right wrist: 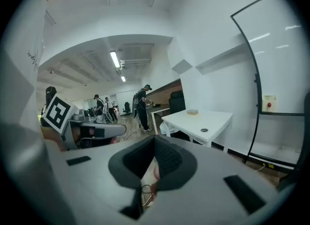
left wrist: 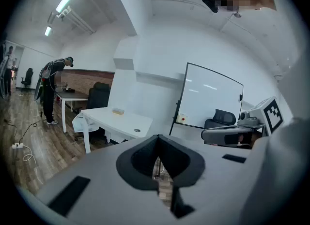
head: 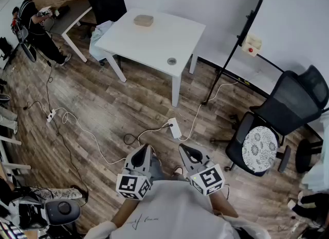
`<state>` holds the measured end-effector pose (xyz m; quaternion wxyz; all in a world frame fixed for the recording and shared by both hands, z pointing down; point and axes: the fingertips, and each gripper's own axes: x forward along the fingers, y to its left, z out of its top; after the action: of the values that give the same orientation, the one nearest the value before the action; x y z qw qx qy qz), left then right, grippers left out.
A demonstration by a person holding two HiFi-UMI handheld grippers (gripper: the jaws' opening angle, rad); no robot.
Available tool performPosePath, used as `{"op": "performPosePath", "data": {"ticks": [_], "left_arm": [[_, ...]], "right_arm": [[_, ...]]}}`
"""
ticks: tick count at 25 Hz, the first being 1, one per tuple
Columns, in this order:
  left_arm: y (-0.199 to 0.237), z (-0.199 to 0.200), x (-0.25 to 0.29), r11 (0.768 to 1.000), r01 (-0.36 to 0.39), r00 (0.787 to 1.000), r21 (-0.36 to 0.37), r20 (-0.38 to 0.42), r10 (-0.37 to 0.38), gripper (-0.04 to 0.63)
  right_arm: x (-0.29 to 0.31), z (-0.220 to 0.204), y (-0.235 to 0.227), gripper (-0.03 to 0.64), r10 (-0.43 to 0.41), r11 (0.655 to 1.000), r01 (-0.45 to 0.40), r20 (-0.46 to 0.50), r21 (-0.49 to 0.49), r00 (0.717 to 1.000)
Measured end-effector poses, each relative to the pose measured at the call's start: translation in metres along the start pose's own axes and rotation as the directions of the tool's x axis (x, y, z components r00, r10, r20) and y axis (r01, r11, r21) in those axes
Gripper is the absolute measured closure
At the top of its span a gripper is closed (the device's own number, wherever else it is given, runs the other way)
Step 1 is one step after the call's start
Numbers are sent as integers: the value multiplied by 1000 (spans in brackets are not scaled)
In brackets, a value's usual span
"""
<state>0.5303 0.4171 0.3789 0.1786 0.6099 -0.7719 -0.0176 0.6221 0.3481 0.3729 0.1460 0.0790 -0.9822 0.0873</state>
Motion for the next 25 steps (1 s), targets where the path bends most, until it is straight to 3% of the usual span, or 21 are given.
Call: {"op": "performPosePath", "data": {"ticks": [9, 17, 25], "left_arm": [[84, 26, 25, 999, -26, 1000, -18, 11, 27, 589], [151, 58, 41, 999, -5, 1000, 32, 14, 4, 589], [206, 68, 38, 999, -32, 999, -22, 28, 33, 589]], "right_arm": [[83, 14, 18, 607, 54, 998, -54, -57, 11, 997], [142, 45, 12, 607, -2, 998, 5, -43, 66, 999], [195, 69, 11, 606, -28, 999, 29, -30, 41, 999]]}}
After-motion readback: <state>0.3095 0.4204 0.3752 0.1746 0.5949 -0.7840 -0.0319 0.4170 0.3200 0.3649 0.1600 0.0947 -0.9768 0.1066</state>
